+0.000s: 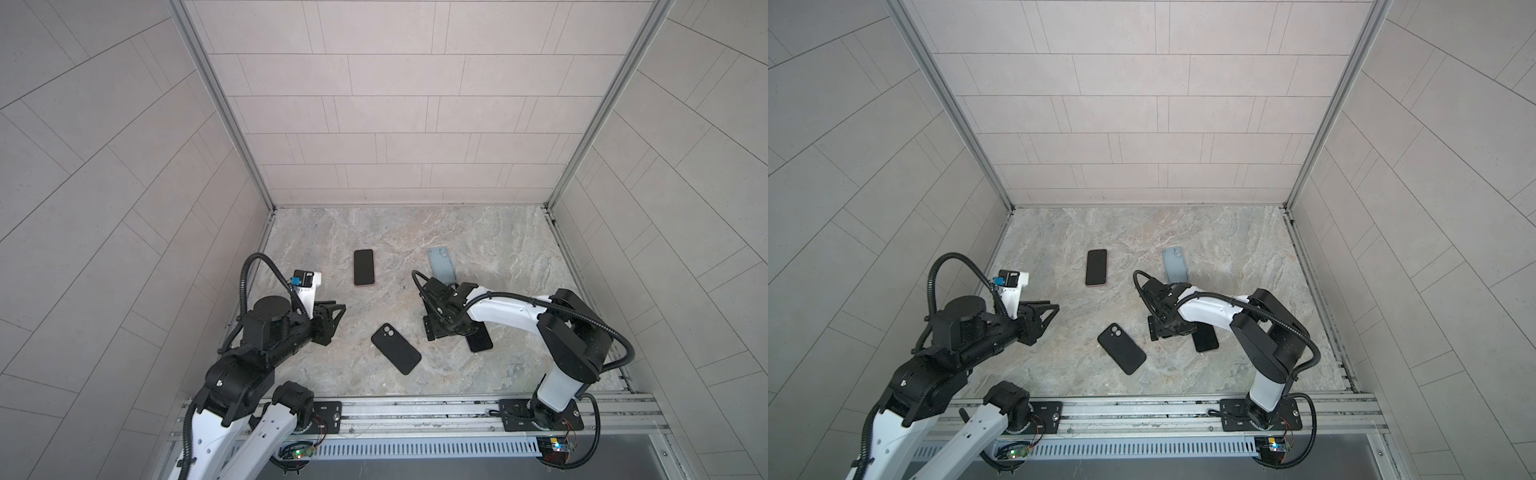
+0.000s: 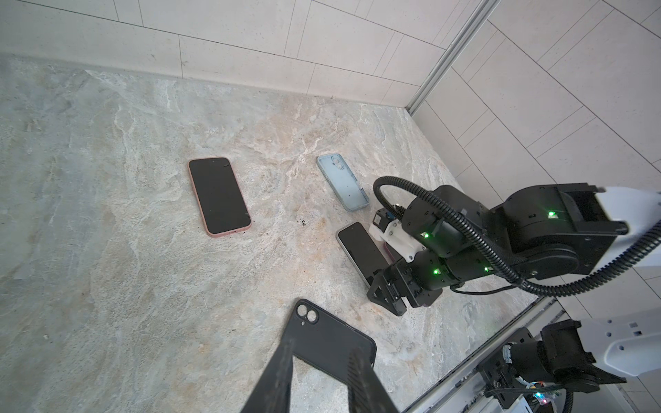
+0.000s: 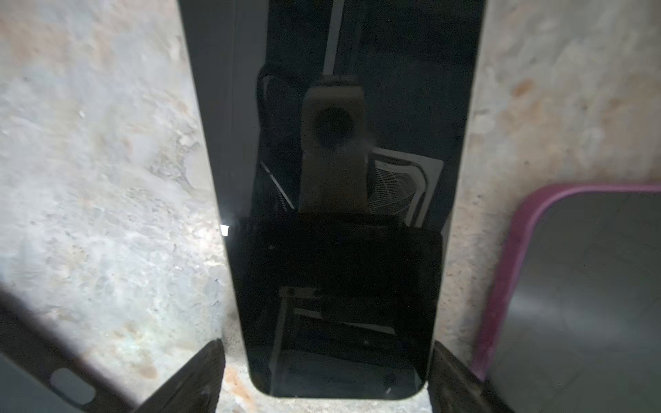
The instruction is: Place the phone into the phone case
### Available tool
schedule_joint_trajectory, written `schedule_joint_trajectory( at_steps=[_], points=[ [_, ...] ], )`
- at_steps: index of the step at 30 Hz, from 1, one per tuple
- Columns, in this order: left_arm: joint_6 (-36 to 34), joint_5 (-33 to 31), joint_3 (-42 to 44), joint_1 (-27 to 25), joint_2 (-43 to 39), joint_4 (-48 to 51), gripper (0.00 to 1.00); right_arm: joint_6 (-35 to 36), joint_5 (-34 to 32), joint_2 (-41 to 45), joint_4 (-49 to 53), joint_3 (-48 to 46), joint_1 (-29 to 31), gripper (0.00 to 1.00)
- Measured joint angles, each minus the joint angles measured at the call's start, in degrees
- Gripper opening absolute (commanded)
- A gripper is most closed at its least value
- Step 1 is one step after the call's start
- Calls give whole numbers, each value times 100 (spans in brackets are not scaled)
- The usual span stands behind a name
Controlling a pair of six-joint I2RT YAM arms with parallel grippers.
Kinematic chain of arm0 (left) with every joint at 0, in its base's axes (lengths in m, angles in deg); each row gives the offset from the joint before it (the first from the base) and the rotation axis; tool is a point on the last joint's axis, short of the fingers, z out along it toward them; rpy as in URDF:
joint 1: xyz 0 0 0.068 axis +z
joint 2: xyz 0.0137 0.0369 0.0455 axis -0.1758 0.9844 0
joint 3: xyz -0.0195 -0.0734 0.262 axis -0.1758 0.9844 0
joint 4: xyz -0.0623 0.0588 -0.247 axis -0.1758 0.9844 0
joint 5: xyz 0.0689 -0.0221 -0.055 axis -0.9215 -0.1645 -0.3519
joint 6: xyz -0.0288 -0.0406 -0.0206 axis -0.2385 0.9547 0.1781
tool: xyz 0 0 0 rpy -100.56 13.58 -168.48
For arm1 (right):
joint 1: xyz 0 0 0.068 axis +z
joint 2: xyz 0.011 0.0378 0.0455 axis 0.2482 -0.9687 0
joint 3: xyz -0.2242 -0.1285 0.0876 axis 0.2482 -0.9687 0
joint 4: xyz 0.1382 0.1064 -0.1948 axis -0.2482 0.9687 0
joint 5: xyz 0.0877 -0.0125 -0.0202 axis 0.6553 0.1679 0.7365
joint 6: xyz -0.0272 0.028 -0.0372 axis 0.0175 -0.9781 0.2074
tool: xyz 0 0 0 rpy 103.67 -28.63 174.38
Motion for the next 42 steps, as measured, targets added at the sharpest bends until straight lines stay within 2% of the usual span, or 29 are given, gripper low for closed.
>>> schedule_joint_trajectory(
  at_steps=[3, 12, 13, 17, 30, 35, 42],
  points=[
    [0, 0, 0, 0, 0, 0, 31, -20, -140, -96, -9, 107, 114, 85],
    [0, 17, 0, 0, 28, -4, 31, -188, -157, -175, -98, 162, 166, 69],
    [0, 20, 0, 0, 33, -7, 31, -195, -160, -175, -98, 162, 168, 70],
    [0, 31, 0, 0, 35, -22, 31, -201, -157, -168, -105, 162, 151, 84],
    [0, 79, 0, 9, 37, -35, 31, -240, -243, -365, -219, 389, -125, 84],
    [0, 81, 0, 22, 37, -35, 31, -256, -295, -483, -284, 520, -160, 74],
    [4, 79, 2, 22, 37, -35, 32, -201, -387, -358, -409, 372, -151, 49]
  ],
)
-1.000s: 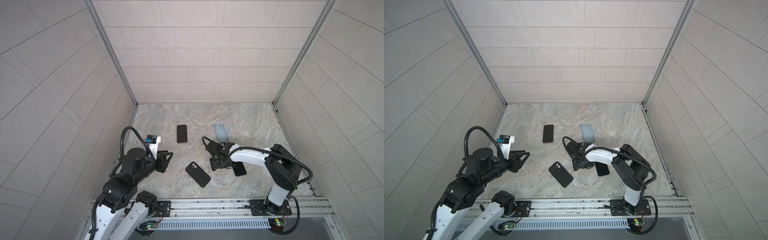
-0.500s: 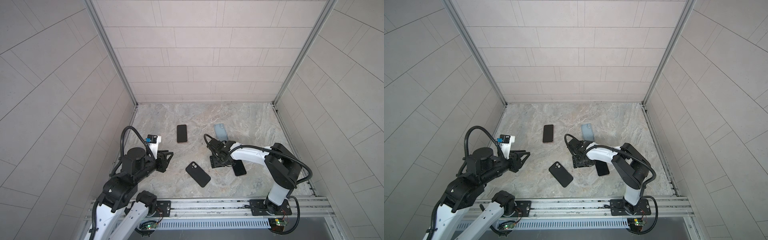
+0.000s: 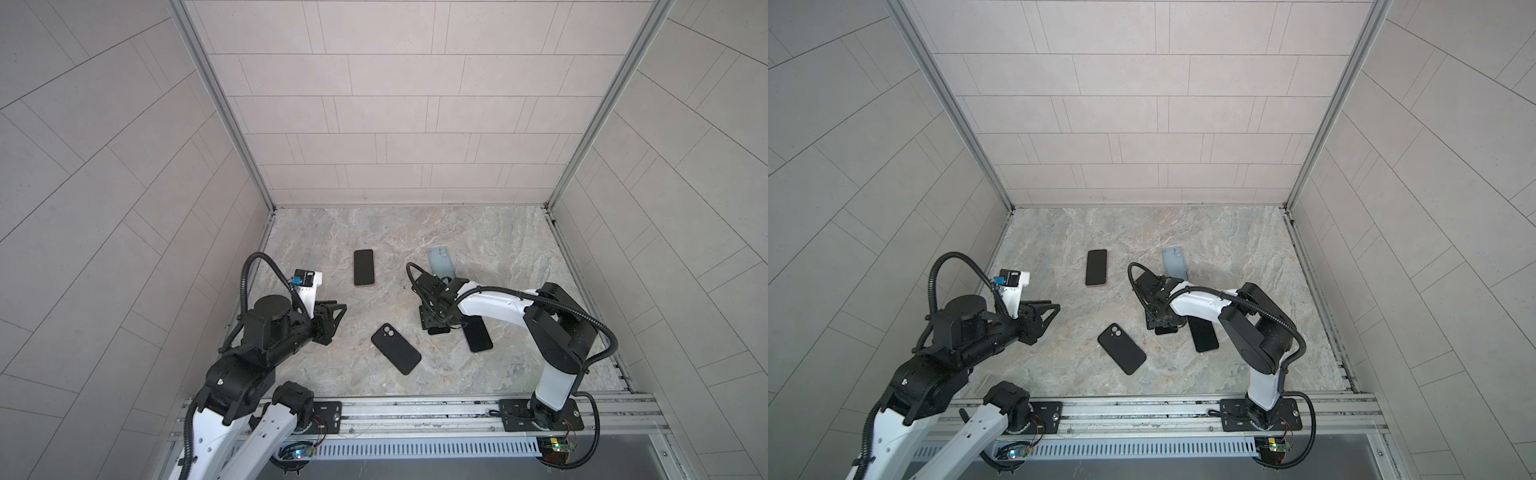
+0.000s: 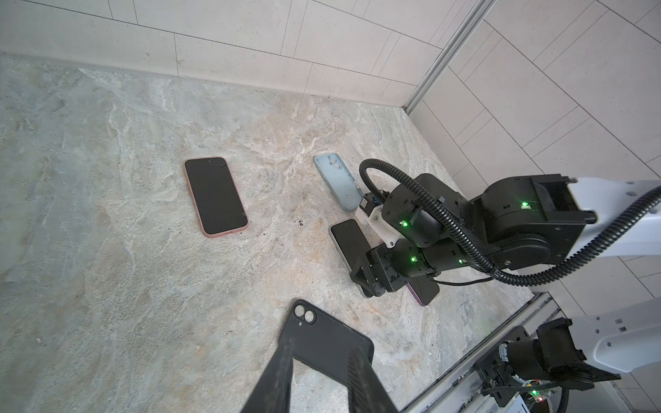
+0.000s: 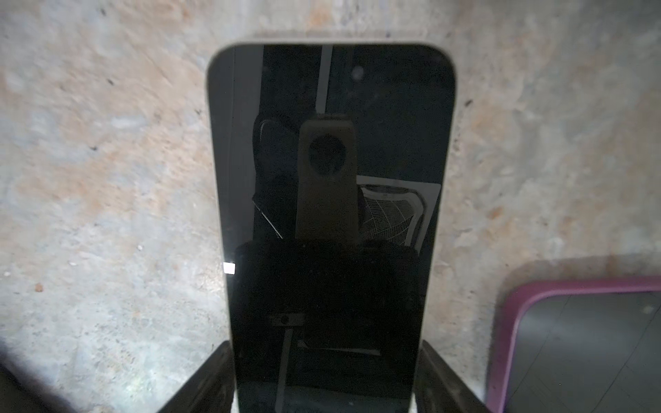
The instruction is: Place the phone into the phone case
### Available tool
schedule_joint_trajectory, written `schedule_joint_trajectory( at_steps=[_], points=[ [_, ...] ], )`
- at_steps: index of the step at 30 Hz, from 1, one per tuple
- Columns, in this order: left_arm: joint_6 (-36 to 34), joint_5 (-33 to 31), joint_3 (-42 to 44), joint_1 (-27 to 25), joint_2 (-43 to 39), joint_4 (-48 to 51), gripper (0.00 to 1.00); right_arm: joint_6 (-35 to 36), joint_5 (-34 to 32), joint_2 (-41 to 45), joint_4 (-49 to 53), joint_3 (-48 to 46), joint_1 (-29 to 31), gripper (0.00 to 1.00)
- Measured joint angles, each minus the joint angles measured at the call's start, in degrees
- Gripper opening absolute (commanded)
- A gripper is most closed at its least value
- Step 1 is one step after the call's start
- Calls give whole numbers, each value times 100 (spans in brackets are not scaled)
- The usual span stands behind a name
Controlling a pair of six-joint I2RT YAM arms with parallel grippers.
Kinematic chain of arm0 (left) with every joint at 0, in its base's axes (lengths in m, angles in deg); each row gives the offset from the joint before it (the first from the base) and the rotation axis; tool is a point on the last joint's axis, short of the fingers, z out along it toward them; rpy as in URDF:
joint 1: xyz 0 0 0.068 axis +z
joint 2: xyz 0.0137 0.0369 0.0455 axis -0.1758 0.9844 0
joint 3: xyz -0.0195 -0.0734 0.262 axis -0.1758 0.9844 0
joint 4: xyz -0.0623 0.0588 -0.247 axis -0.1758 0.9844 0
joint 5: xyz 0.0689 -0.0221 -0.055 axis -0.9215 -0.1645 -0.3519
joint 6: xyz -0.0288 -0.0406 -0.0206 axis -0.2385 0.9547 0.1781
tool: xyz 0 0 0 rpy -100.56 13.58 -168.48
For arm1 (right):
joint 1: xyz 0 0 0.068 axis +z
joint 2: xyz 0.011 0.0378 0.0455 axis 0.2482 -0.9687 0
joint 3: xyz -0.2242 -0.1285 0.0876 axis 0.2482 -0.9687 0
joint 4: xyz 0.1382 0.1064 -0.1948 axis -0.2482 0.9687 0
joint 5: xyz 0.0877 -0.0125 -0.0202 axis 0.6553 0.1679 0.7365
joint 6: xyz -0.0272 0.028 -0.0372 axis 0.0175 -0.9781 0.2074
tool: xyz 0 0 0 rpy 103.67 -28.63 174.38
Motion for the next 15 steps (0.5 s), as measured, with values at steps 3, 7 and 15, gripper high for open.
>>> schedule_joint_trajectory(
  at_steps=[3, 7, 15],
  points=[
    [59, -7, 0, 0, 13, 0, 33, 129, -72, 127, 13, -125, -2, 42],
    [516, 205, 48, 0, 205, -273, 39, 511, -17, 693, 166, -549, -2, 39],
    [2721, 1064, 1554, 0, 802, -2660, 55, 1110, 640, 2365, -13, -962, 114, 31]
  ],
)
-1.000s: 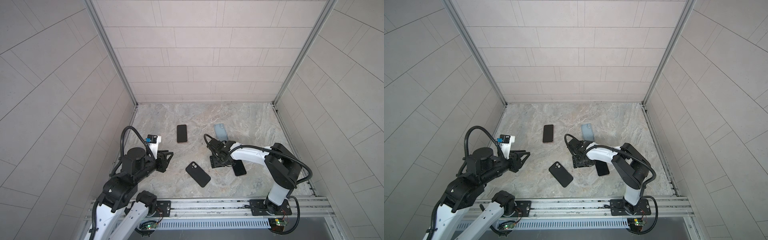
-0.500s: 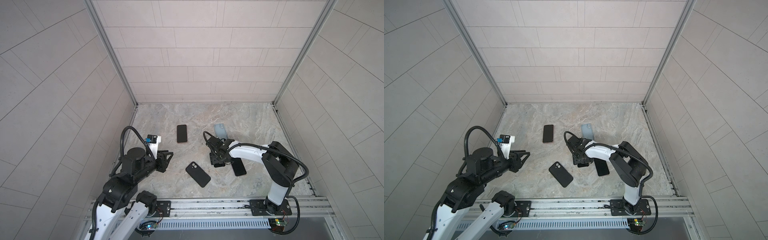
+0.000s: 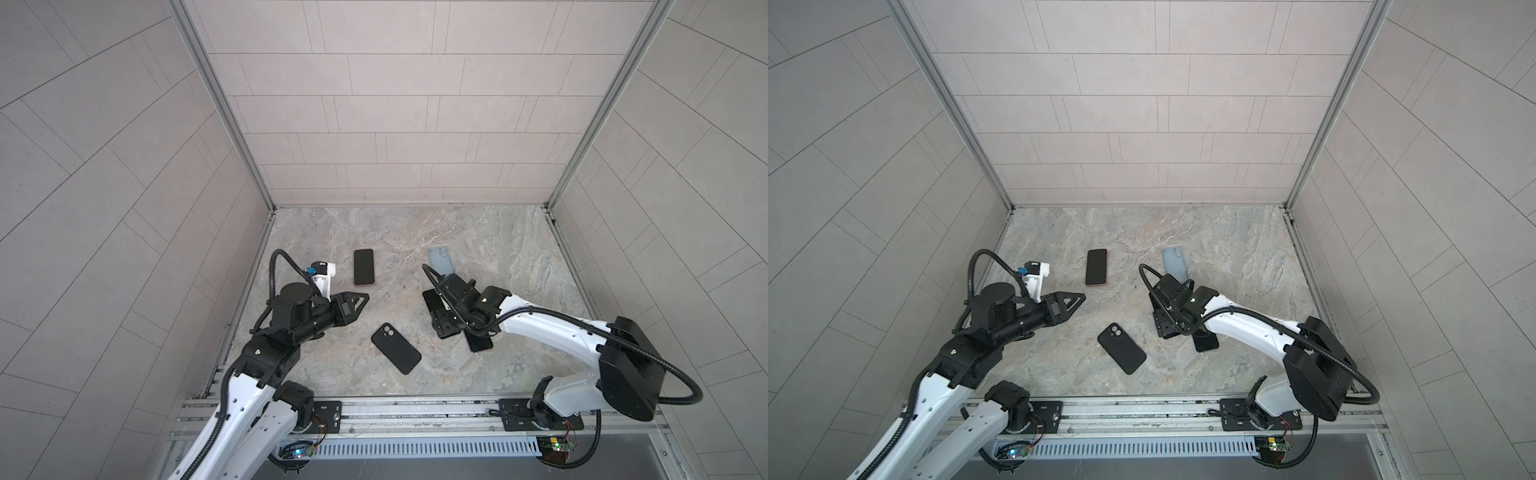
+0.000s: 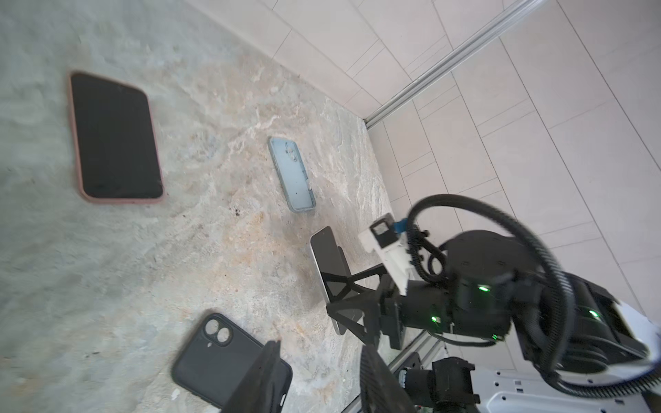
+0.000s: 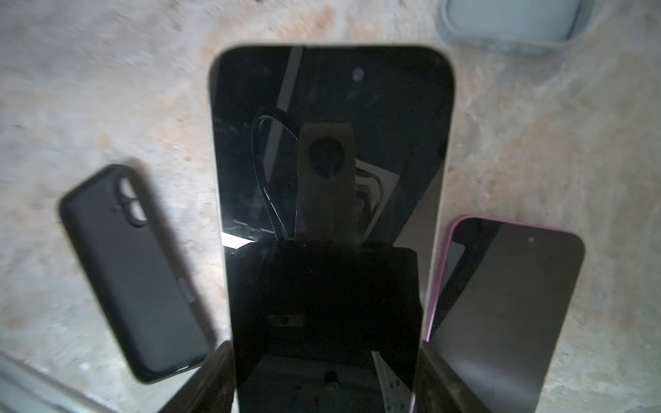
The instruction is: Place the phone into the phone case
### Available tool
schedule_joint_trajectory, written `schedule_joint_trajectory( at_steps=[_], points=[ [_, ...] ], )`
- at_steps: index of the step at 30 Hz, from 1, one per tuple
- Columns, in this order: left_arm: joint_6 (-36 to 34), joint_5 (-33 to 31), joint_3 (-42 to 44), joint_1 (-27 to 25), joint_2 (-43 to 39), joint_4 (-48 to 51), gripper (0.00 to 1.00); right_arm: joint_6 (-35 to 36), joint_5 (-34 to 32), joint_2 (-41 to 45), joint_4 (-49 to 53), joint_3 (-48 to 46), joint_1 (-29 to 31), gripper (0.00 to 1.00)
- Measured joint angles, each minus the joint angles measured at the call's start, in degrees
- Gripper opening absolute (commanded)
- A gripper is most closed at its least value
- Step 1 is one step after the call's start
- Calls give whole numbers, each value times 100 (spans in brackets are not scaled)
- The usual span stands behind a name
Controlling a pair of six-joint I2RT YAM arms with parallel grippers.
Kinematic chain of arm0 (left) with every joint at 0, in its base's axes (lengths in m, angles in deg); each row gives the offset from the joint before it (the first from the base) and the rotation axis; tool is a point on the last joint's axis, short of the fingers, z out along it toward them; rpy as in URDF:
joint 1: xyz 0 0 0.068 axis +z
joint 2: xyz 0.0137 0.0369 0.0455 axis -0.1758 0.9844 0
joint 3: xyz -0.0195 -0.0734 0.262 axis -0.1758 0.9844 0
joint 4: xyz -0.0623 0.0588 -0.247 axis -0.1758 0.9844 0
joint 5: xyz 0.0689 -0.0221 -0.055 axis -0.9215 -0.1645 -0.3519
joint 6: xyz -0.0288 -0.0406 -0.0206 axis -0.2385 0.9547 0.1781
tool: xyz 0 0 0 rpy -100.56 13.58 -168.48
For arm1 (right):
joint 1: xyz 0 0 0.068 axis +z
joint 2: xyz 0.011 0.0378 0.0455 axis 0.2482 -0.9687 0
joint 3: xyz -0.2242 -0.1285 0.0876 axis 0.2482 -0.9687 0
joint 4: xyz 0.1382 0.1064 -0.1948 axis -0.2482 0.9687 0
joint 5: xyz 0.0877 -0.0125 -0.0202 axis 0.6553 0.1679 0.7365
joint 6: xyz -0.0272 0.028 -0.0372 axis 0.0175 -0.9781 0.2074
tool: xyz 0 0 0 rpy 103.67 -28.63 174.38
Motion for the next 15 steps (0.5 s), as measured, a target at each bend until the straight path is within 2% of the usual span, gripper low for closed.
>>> schedule_joint_trajectory(
  at_steps=[2, 6, 15],
  points=[
    [566, 87, 413, -11, 245, -621, 59, 22, 177, 153, -107, -33, 81, 31],
    [1311, 210, 723, -175, 817, -1436, 60, -7, 531, 225, -251, -55, 321, 30],
    [1821, 369, 715, -643, 1663, -2341, 54, -184, 955, 225, -505, 103, 761, 31]
  ],
)
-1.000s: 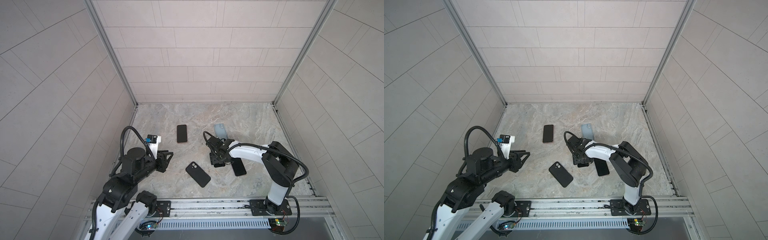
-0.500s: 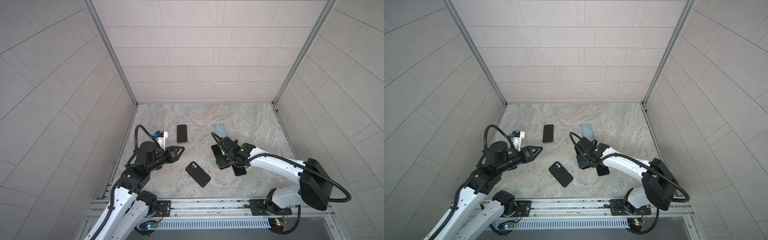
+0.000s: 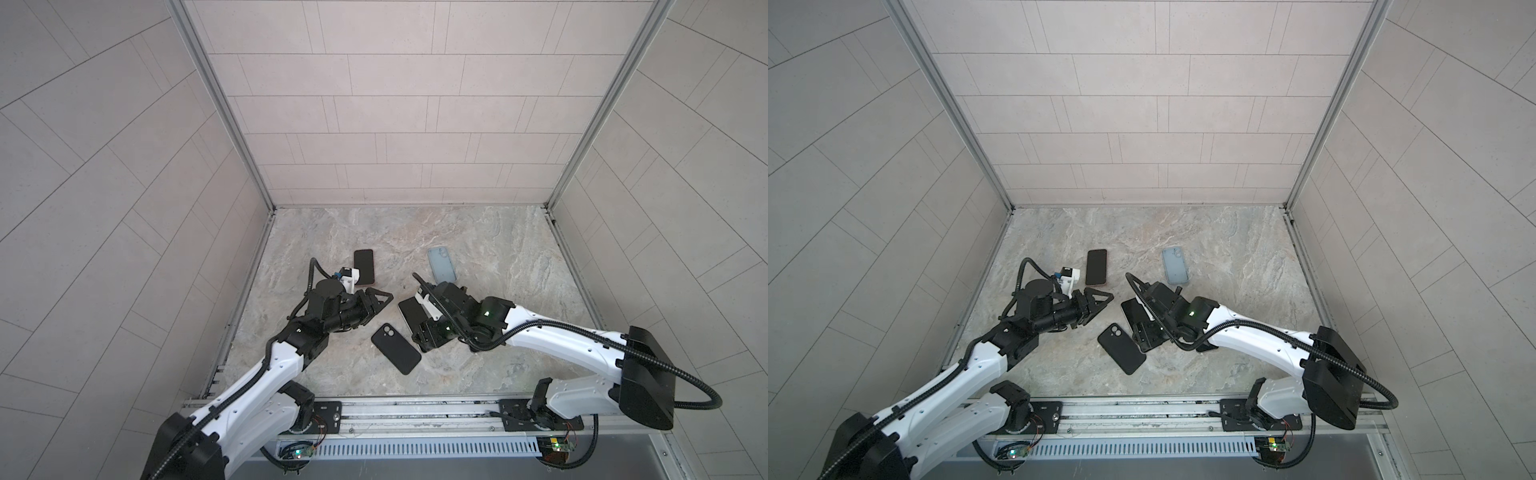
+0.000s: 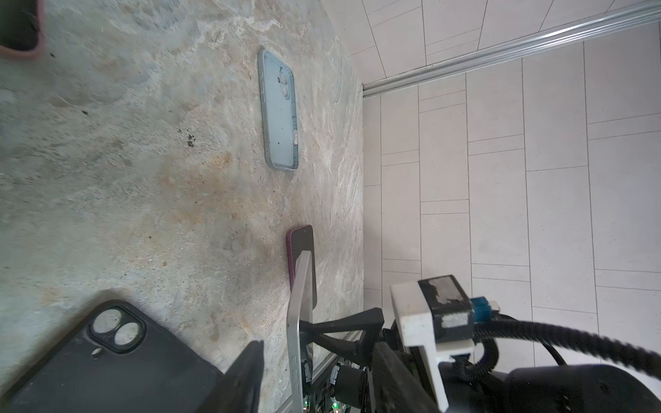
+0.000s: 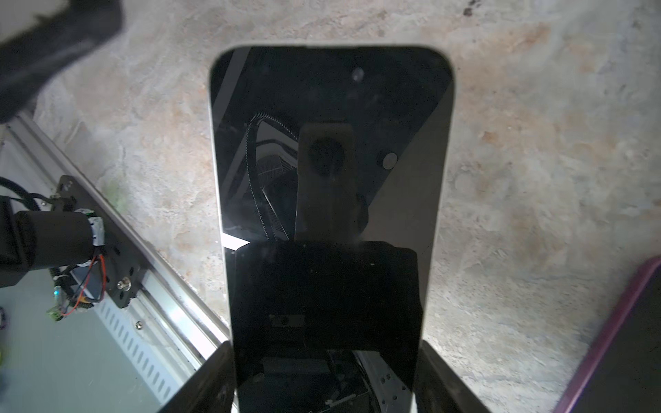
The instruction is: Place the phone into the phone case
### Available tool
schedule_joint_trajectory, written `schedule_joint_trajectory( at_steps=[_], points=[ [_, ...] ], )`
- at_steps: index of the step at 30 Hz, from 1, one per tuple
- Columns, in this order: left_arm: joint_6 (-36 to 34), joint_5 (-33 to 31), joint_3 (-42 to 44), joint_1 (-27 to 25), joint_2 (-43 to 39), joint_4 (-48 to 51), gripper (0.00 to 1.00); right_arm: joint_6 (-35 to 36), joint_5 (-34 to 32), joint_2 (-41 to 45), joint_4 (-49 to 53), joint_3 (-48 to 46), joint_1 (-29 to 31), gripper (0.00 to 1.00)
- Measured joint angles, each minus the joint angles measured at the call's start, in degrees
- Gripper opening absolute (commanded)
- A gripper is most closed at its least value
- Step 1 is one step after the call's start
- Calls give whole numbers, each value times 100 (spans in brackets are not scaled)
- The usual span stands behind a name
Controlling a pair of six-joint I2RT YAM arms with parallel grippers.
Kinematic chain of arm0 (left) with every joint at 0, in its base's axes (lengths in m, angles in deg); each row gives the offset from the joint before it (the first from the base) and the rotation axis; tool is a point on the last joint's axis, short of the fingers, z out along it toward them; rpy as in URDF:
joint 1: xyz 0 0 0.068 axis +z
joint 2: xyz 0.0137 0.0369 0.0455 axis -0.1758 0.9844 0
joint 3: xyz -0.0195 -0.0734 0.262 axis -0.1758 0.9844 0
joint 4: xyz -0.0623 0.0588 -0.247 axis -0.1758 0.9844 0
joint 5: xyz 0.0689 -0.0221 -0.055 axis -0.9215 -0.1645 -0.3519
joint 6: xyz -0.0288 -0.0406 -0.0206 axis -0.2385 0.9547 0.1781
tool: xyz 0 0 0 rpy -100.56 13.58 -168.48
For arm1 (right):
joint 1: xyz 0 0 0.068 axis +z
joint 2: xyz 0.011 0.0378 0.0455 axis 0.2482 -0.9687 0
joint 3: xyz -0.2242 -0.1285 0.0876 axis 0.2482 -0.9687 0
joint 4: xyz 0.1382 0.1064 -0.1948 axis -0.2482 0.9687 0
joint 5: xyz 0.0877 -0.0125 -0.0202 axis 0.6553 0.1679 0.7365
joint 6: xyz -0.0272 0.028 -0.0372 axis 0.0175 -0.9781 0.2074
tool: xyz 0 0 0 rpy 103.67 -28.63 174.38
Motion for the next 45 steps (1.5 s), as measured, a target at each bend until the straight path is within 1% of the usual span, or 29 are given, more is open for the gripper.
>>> schedule_joint_trajectory(
  at_steps=[6, 9, 11, 15, 19, 21, 22, 23, 24, 25, 26, 27, 30, 33, 37, 41, 43, 45],
  points=[
    [98, 2, 0, -149, 295, -179, 52, -94, 131, 0, -122, 153, 61, 30],
    [140, -2, 0, -249, 407, -299, 49, -125, 162, 0, -144, 160, 61, 30],
    [170, -11, 0, -321, 468, -367, 45, -129, 177, 0, -142, 160, 61, 30],
    [227, -17, 0, -415, 542, -466, 33, -131, 203, 0, -142, 170, 61, 30],
    [229, -15, 0, -439, 564, -527, 28, -133, 221, 0, -142, 205, 63, 29],
    [229, -15, 0, -448, 564, -553, 20, -133, 214, 0, -136, 225, 72, 31],
    [221, -15, 0, -448, 566, -562, 13, -133, 208, 0, -131, 238, 90, 36],
    [245, -13, 0, -446, 570, -573, 7, -131, 205, 0, -127, 247, 103, 43],
    [205, -17, 0, -446, 575, -566, 0, -133, 188, 0, -118, 260, 127, 53],
    [166, -26, 2, -444, 581, -533, 0, -146, 160, 0, -70, 286, 138, 62],
    [177, -26, 2, -444, 590, -551, 0, -146, 149, 0, -46, 302, 138, 68],
    [170, -28, 2, -444, 592, -566, 0, -146, 136, 0, -22, 315, 142, 71],
    [168, -46, 2, -444, 549, -566, 0, -142, 11, 35, 44, 356, 175, 74],
    [175, -146, 2, -442, 361, -579, 0, -122, -247, 258, 136, 380, 221, 74],
    [210, -129, -76, -372, -55, -667, 0, -166, -422, 911, -50, 260, 225, 71],
    [35, -212, -83, 87, -374, -404, 0, -763, -804, 2090, -310, -236, -267, 63],
    [15, -289, -83, 280, -472, -315, 0, -1078, -848, 2566, -592, -573, -400, 57],
    [20, -302, -81, 348, -570, -326, 0, -1484, -778, 2918, -1021, -1003, -439, 53]
  ],
)
